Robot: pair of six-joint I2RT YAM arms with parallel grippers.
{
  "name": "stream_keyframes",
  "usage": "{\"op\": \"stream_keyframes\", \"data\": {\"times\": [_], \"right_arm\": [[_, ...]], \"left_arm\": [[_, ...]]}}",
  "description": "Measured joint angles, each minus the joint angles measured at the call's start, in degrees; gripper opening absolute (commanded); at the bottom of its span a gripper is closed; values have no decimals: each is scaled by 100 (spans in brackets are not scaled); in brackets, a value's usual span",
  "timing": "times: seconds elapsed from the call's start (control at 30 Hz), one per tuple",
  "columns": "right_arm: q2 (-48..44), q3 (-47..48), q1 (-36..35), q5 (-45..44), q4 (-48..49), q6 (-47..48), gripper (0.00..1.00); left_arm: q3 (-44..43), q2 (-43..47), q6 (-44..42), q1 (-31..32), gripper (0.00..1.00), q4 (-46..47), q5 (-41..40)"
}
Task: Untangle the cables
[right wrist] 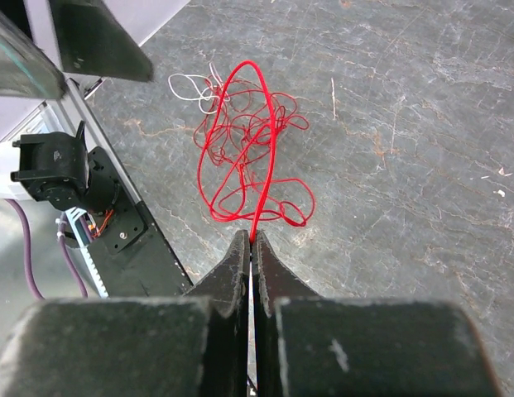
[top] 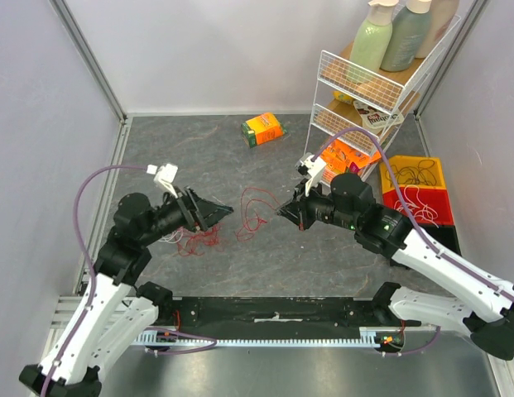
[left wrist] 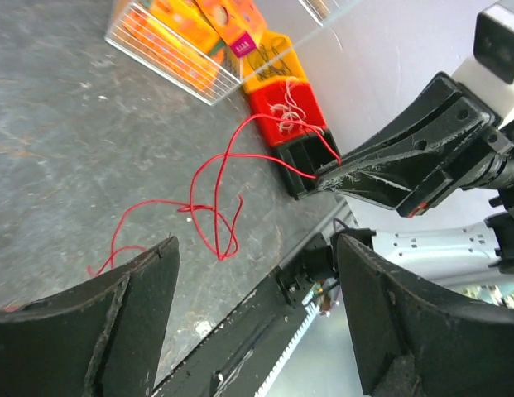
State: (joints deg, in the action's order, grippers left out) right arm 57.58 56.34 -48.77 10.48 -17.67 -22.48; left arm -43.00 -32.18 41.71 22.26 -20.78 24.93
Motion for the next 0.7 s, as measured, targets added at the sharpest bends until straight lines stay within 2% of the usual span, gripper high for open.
{"op": "stream_keyframes", "data": {"times": [0.13,0.37,0.4,0.53,0.57,0.7], "right_arm": [[-15,2,0,11,-2,-2,0],[-101,13,-2,48,-13,-7,0],[-120,24,0,68,-17,-9,0],[-203,76,0,153,-31,-48,0],[-238,83,0,155,-46,-50,0],[-437,92,-2,-2,-238,-46,0]], "left_arm": [[201,-553,63,146,75,660,555],[352,-1091,146,905,71,1217,546],[354,-1204,153,1043,66,1316,531],[356,-1720,212,1432,26,1510,363],[356,-1851,221,1471,20,1502,310],[348,-2194,192,1499,11,1248,-114]]}}
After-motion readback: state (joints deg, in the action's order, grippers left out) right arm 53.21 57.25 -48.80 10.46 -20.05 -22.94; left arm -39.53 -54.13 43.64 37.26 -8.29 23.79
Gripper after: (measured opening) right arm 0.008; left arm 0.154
